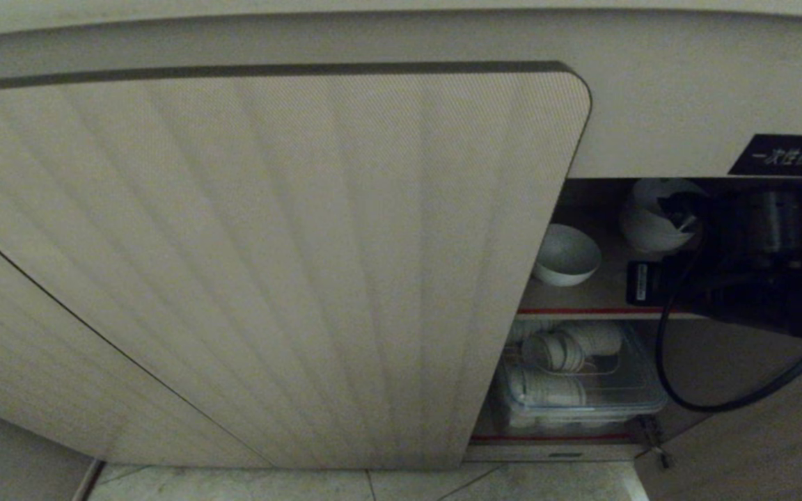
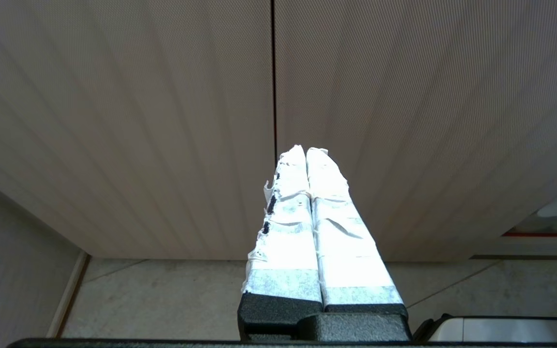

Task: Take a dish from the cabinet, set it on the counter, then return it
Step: Take the bowl from the cabinet

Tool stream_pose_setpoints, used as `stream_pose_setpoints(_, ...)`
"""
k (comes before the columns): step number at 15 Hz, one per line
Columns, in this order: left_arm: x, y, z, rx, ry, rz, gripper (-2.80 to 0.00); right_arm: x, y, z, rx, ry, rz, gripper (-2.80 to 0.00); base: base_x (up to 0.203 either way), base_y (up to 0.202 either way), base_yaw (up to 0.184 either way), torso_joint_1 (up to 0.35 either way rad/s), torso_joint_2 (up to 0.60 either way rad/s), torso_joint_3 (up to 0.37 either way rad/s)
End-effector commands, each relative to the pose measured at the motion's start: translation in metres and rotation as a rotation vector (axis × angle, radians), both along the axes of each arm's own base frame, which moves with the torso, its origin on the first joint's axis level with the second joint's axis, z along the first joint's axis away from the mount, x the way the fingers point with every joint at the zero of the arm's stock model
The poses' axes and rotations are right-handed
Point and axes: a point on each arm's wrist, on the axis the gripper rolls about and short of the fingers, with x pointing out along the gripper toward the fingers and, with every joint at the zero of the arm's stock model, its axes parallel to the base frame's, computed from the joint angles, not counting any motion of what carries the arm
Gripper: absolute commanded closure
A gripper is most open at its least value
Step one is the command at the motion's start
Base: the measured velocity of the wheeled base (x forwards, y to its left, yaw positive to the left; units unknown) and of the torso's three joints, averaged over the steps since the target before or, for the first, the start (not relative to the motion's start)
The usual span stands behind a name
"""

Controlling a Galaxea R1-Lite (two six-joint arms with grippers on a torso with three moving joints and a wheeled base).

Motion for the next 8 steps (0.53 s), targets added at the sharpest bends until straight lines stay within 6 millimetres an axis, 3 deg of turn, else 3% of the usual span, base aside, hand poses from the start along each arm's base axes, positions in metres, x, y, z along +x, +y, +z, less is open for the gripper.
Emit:
stream_pose_setpoints(1, 0.0000, 0.0000, 0.0000, -0.001, 0.000, 0.000, 0.00, 0.0025, 0.0006, -0.0026, 0.001, -0.004, 0.000, 0.00, 0.000, 0.000, 0.000, 0.000, 0.00, 0.000)
stream_pose_setpoints(8, 0.0000, 0.0000, 0.0000, -0.001, 0.000, 0.000, 0.00, 0.0055, 0.0011, -0.0052, 0.005, -0.026, -0.003, 0.00, 0.000, 0.000, 0.000, 0.000, 0.00, 0.000)
